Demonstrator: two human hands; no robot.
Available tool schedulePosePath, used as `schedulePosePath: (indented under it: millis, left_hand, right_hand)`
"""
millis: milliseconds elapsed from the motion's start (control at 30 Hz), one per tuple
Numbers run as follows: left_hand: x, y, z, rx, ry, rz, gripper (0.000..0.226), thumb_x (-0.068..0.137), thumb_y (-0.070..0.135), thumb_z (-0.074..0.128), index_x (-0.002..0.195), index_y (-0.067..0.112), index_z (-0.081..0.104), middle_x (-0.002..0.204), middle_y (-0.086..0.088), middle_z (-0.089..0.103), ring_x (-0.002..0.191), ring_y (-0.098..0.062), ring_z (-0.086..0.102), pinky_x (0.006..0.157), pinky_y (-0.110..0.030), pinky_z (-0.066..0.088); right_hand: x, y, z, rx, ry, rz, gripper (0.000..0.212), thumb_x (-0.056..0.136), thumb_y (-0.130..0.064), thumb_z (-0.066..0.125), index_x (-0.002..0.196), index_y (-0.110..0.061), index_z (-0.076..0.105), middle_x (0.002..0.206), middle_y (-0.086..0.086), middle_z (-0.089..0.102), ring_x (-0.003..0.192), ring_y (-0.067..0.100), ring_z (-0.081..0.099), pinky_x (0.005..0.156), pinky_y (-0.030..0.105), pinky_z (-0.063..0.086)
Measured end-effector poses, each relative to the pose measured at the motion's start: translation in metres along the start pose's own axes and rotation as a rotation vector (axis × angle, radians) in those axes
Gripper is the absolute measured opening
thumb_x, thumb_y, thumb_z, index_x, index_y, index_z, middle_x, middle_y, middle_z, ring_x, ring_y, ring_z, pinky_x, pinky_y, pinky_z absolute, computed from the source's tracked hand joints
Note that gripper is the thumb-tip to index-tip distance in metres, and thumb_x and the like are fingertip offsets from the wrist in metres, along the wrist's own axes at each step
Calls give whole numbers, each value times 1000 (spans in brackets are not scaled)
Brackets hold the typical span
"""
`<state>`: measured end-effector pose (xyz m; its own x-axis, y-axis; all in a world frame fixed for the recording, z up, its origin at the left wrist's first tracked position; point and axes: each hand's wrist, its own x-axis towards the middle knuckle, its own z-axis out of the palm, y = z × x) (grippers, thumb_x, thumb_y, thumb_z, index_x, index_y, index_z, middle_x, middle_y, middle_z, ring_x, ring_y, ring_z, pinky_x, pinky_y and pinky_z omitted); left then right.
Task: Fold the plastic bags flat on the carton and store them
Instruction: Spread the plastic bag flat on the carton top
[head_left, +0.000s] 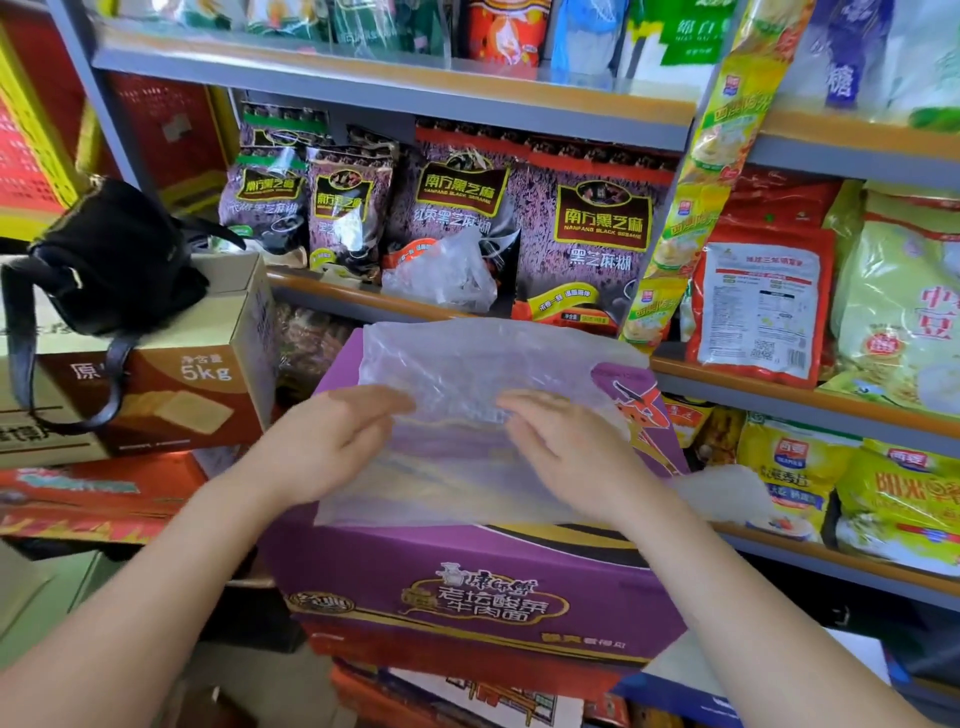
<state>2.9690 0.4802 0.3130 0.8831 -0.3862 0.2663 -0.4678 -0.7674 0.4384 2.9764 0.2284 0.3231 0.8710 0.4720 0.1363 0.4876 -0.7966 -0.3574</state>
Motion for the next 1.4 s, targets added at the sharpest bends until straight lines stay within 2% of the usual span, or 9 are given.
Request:
schedulePosePath:
  millis: [267, 367, 500, 633, 800, 1067, 1167, 1300, 1400]
  left_hand:
    - [41, -40, 38, 384, -197, -185, 123, 52, 83, -11, 146, 7, 3, 155, -12, -2, 143, -21, 2, 114, -30, 4]
    - [36, -48, 36, 383, -237, -184, 138, 37, 91, -22, 146, 8, -3, 155, -9, -8, 143, -19, -5, 114, -30, -1]
    - [30, -53, 30, 369, -205, -107, 135, 39, 91, -18, 146, 10, -5, 155, -7, -7, 143, -17, -7, 111, -26, -7]
    - [33, -60, 27, 388, -210, -52, 133, 41, 89, -18, 146, 9, -2, 155, -9, -4, 143, -20, -4, 111, -27, -9]
    - [40, -77, 13, 402, -282, -3, 131, 43, 91, -7, 146, 10, -3, 156, -5, -6, 143, -15, -6, 111, -25, -10]
    - [36, -95, -7, 392, -451, -14, 125, 55, 90, 32, 143, 17, -20, 152, 3, -23, 138, -7, -20, 113, -27, -13]
    - [39, -95, -12, 399, -450, 18, 126, 54, 90, 33, 145, 17, -15, 153, 5, -17, 139, -7, -15, 111, -24, -13]
    - [60, -83, -14, 472, -269, 40, 121, 49, 91, -6, 145, 20, 16, 141, -2, 39, 129, -20, 37, 107, -30, 25]
    - [86, -70, 1, 542, -169, -47, 83, 79, 74, 3, 137, 22, 32, 124, -9, 50, 116, -28, 45, 92, -35, 35]
  right_hand:
    - [66, 19, 47, -269, -312, 162, 62, 98, -50, 21, 150, -24, 0, 159, -3, -8, 146, 14, -5, 116, 35, -2]
    - [79, 32, 37, -375, -195, 391, 61, 98, -47, 24, 146, -10, 21, 157, 9, 15, 143, 24, 19, 113, 39, 18]
    - [126, -2, 38, -193, 138, 53, 34, 96, -27, 43, 125, -12, 53, 132, 8, 50, 119, 29, 48, 97, 38, 38]
    - [195, -32, 54, -112, -43, -43, 40, 97, -25, 44, 135, -14, 46, 139, 6, 48, 129, 24, 42, 106, 36, 31]
    - [237, -35, 65, 76, -110, 107, 19, 88, -30, 58, 94, -13, 63, 98, 3, 65, 95, 20, 58, 81, 36, 46]
    - [259, -22, 64, 296, -211, 45, 13, 80, -9, 68, 86, -17, 59, 69, -10, 53, 60, 2, 47, 57, 14, 39]
    - [258, -19, 71, 257, -103, 53, 13, 82, -16, 67, 89, -15, 56, 67, -11, 49, 60, 6, 45, 61, 25, 38]
    - [231, 10, 45, 16, -73, 159, 23, 85, -39, 62, 86, -16, 59, 71, -12, 51, 74, 13, 49, 67, 29, 38]
    - [202, 46, 26, -7, -103, 280, 25, 85, -43, 58, 74, -21, 56, 78, -4, 58, 82, 18, 54, 69, 32, 39]
